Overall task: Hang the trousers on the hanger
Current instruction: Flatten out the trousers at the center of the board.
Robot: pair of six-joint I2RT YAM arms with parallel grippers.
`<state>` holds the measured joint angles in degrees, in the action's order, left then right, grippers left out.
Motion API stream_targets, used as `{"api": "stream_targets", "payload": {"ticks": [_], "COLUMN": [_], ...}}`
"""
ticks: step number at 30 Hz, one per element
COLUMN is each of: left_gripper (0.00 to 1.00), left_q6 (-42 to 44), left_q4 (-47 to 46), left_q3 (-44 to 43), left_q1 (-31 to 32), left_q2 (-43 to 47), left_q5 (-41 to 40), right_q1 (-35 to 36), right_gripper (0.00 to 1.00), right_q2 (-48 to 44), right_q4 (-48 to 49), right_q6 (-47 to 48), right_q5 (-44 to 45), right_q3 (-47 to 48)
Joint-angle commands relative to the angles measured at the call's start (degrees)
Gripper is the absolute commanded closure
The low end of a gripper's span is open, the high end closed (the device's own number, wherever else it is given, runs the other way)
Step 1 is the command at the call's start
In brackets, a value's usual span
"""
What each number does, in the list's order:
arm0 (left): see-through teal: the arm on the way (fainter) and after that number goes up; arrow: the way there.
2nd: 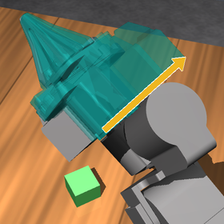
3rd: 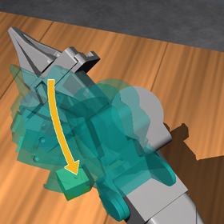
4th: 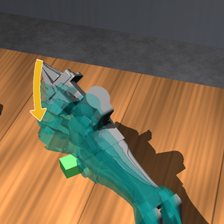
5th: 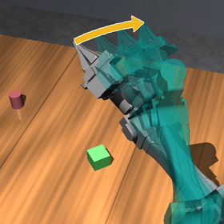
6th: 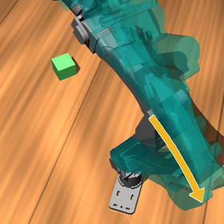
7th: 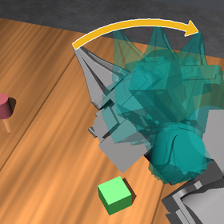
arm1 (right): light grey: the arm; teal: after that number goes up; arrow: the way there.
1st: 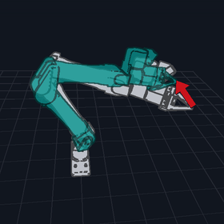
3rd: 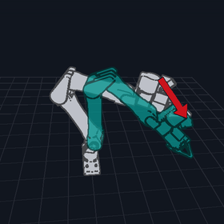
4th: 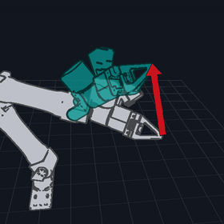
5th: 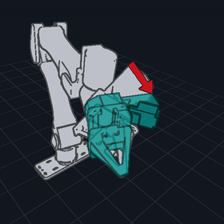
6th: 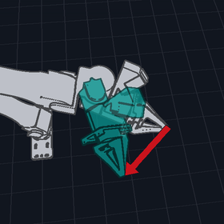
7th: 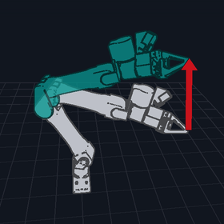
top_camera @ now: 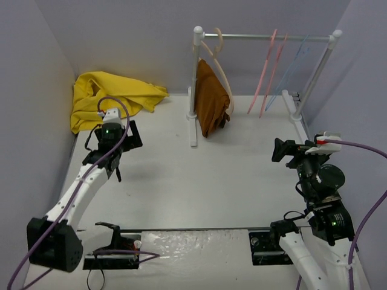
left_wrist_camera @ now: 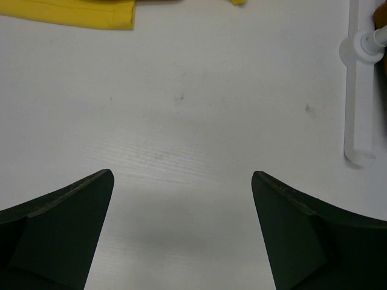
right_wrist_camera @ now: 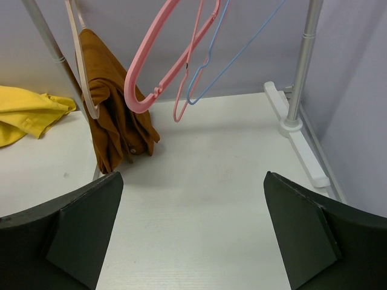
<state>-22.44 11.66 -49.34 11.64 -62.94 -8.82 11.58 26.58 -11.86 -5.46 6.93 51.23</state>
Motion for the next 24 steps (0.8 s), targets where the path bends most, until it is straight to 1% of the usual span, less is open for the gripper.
{"api": "stream_targets", "payload": {"ticks": [1,2,4,7,10,11,13,15,16,20,23,24], "left_gripper": [0.03,0.03,0.03,0.03,0.03,0.03,0.03,0.03,0.03,0.04,0.07,0.10], "left_q6": [-5.1,-5.7,-7.0,-10.4,-13.2,-13.6,-14.0,-14.8,-15.1,-16.1,-16.5,-16.6], "left_q4": [-15.1,-16.6,-18.6,-21.8,-23.4,-23.9,-23.8,-23.9,-24.1,-22.7,-20.4,-19.8], "left_q3": [-11.1,-13.8,-17.6,-26.1,-32.9,-36.6,-41.1,-47.8,-49.1,-57.2,-63.9,-65.1], "left_q1": [0.2,0.0,-0.4,-1.5,-2.6,-2.9,-3.6,-4.1,-4.4,-4.6,-4.7,-4.7], "left_q2": [-15.1,-19.3,-25.0,-36.3,-46.2,-48.6,-54.9,-59.5,-61.9,-69.2,-74.6,-75.7], "left_q5": [-0.4,-0.5,-0.8,0.2,1.7,1.9,2.2,2.7,3.1,3.3,2.9,2.9], "right_q1": [0.8,0.8,1.0,1.2,1.3,1.3,1.3,1.3,1.3,1.3,1.3,1.3], "right_gripper": [0.00,0.00,0.00,0.00,0.00,0.00,0.00,0.00,0.00,0.00,0.00,0.00], "right_q2": [0.8,1.0,1.5,1.7,1.9,2.0,2.2,2.7,2.9,3.3,3.9,4.2], "right_q4": [5.1,5.2,5.2,5.2,5.1,5.0,5.1,5.1,5.0,5.0,5.1,5.1], "right_q6": [1.2,1.2,1.2,1.3,1.2,0.9,0.6,0.4,0.4,0.2,0.2,0.1], "right_q5": [-1.3,-1.5,-2.1,-2.9,-3.7,-4.1,-6.0,-7.6,-8.9,-9.4,-9.4,-9.5], "right_q3": [-0.5,-0.6,-0.8,-1.0,-1.2,-1.3,-1.7,-2.0,-2.1,-2.6,-2.6,-2.6]}}
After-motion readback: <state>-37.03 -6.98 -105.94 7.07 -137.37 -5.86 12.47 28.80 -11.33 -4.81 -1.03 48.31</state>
